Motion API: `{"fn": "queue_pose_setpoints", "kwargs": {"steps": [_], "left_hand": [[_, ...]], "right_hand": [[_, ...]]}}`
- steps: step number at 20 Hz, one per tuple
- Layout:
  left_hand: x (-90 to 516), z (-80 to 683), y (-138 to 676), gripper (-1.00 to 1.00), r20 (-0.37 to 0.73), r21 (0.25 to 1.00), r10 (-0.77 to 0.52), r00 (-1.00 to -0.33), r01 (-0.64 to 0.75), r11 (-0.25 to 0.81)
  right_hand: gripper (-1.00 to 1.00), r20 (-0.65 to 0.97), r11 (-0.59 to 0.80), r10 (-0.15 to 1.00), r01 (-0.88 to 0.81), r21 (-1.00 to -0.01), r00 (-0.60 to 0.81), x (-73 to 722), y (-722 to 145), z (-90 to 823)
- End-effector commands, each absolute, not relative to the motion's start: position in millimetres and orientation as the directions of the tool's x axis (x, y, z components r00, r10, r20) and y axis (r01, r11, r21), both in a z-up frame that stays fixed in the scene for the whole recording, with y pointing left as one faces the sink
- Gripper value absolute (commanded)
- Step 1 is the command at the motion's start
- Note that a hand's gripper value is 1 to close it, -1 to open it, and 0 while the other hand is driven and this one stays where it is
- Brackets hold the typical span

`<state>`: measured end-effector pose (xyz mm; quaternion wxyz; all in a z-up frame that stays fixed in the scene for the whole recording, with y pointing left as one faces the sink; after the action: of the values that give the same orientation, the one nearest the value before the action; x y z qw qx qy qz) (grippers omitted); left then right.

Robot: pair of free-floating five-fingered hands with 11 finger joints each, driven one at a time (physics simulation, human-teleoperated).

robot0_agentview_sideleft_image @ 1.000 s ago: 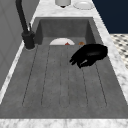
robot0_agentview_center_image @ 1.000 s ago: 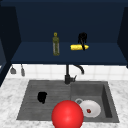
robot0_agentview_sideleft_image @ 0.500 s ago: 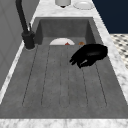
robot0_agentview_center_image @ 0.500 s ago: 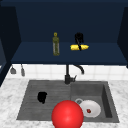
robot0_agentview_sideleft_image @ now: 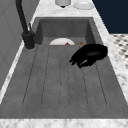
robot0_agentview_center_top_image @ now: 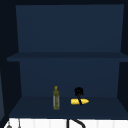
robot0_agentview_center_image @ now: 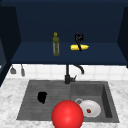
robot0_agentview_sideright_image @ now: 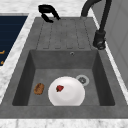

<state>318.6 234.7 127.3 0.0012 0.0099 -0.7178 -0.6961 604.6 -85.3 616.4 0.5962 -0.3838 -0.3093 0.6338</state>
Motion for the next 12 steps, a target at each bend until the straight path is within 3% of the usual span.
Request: {"fn": "queue_pose_setpoints", "kwargs": {"steps": [1, 12], "left_hand": [[318.6, 127.3, 234.7, 0.00, -0.012, 0.999, -0.016, -1.000, -0.013, 0.031], [318.6, 127.3, 234.7, 0.00, -0.012, 0.999, -0.016, -1.000, -0.013, 0.031]], "right_hand": [[-1.00, -0.114, -0.100, 0.993, -0.549, -0.830, -0.009, 604.6, -84.7, 602.0], [-1.00, -0.095, -0.090, 0.995, -0.713, -0.695, -0.034, 632.1, -82.5, 610.7]]}}
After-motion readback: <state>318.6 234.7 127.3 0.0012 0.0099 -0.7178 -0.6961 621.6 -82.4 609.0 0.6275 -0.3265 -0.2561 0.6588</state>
